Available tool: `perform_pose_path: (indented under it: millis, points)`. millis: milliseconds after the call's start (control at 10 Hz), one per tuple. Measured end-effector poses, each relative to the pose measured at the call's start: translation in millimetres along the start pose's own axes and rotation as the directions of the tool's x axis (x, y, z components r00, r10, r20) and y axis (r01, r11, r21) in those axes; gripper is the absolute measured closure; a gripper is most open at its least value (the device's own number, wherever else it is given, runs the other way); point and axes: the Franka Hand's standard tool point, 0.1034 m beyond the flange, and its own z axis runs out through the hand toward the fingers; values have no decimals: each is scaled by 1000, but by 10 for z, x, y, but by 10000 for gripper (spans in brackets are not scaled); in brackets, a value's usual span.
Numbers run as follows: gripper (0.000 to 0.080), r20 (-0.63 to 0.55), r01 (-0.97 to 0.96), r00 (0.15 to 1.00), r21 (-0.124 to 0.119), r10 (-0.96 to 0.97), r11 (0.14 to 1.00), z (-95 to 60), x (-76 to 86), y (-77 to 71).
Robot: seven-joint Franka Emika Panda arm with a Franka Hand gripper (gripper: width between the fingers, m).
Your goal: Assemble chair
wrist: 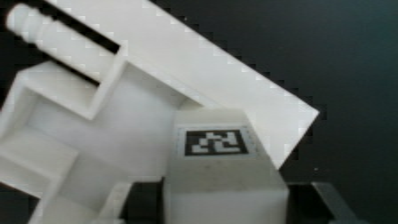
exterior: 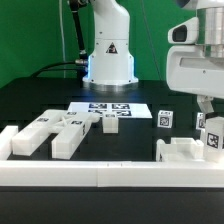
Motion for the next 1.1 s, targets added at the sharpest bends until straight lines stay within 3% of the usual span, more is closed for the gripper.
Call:
perform_pose_path:
  millis: [300, 500, 700, 1100]
  points:
    - [509, 17, -215, 977, 5, 215, 977, -2, -9, -9]
    - [509, 17, -182, 983, 2, 182, 983, 3, -15, -4]
    - [199, 19, -88, 996, -1, 88, 996, 10, -36, -2]
    - [151, 17, 275, 961, 3, -275, 961, 21, -32, 1]
